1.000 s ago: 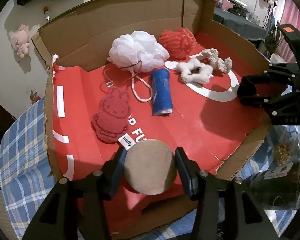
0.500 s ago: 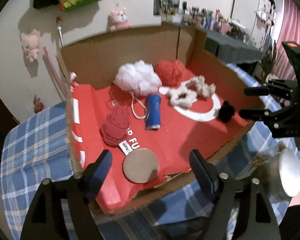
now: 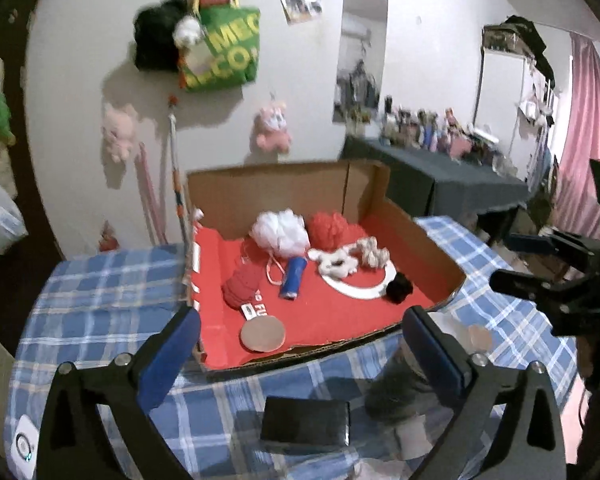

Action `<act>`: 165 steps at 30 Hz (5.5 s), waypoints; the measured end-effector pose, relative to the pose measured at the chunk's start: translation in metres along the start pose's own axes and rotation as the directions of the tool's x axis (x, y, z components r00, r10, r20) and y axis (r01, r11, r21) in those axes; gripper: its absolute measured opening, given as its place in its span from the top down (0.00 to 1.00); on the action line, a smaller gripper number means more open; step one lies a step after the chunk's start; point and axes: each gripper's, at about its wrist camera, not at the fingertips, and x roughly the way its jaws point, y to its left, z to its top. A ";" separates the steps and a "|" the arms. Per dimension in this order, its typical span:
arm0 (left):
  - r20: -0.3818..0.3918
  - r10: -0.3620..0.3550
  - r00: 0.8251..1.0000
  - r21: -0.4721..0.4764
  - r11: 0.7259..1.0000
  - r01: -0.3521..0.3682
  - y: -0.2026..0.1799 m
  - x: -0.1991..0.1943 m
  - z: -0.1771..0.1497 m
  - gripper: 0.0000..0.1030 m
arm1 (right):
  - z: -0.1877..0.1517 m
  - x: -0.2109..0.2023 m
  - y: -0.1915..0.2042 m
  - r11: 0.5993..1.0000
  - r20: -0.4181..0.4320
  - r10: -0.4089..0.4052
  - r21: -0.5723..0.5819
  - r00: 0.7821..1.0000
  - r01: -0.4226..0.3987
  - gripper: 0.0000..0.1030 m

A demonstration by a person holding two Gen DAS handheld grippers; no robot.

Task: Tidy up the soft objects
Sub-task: 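Pull both tools back from the box toward the remaining table items, then grasp the white cotton pad with the right tool while the left tool grasps the white tissue, then carry the cotton pad and tissue with both tools into the box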

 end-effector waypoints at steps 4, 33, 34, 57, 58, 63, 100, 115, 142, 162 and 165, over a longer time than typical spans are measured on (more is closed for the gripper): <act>0.092 0.033 0.995 0.042 0.998 -0.037 -0.023 -0.032 -0.018 0.00 | -0.019 -0.027 0.010 1.000 0.060 -0.008 0.020 0.998 0.007 0.15; 0.078 0.120 0.990 -0.059 0.992 -0.116 -0.061 -0.046 -0.155 0.00 | -0.158 -0.015 0.049 0.980 0.053 -0.136 0.156 0.989 0.126 0.12; 0.066 0.119 0.991 -0.062 0.991 -0.115 -0.060 -0.043 -0.159 0.00 | -0.159 -0.013 0.049 0.979 0.050 -0.136 0.159 0.989 0.127 0.12; -0.061 0.113 0.992 -0.088 0.989 -0.118 -0.049 -0.009 -0.179 0.00 | -0.176 0.021 0.041 0.975 -0.052 -0.093 0.196 0.994 0.102 0.12; -0.066 0.111 0.992 -0.090 0.989 -0.117 -0.049 -0.008 -0.179 0.00 | -0.176 0.021 0.041 0.975 -0.052 -0.092 0.196 0.994 0.100 0.12; -0.081 0.106 0.991 -0.091 0.989 -0.113 -0.047 -0.005 -0.179 0.00 | -0.172 0.025 0.038 0.975 -0.058 -0.070 0.208 0.996 0.081 0.12; -0.170 -0.109 0.979 0.027 0.993 0.115 -0.059 0.019 -0.156 0.83 | -0.131 0.048 0.039 0.945 -0.111 0.267 0.224 0.957 -0.238 0.86; -0.147 -0.154 0.977 0.043 0.986 0.162 -0.078 0.014 -0.145 0.83 | -0.137 0.036 0.031 0.946 -0.111 0.252 0.238 0.961 -0.220 0.86; -0.150 -0.074 0.986 -0.034 0.997 0.070 -0.030 0.000 -0.151 0.83 | -0.150 0.024 -0.003 0.946 -0.136 0.202 0.284 0.970 -0.157 0.86; -0.176 0.025 0.984 -0.134 0.990 -0.050 0.062 0.014 -0.140 0.83 | -0.147 0.040 -0.069 0.930 -0.174 0.153 0.359 0.973 -0.082 0.86; -0.171 0.004 0.985 -0.129 0.991 -0.026 0.071 0.020 -0.135 0.83 | -0.142 0.044 -0.078 0.930 -0.165 0.164 0.354 0.973 -0.097 0.86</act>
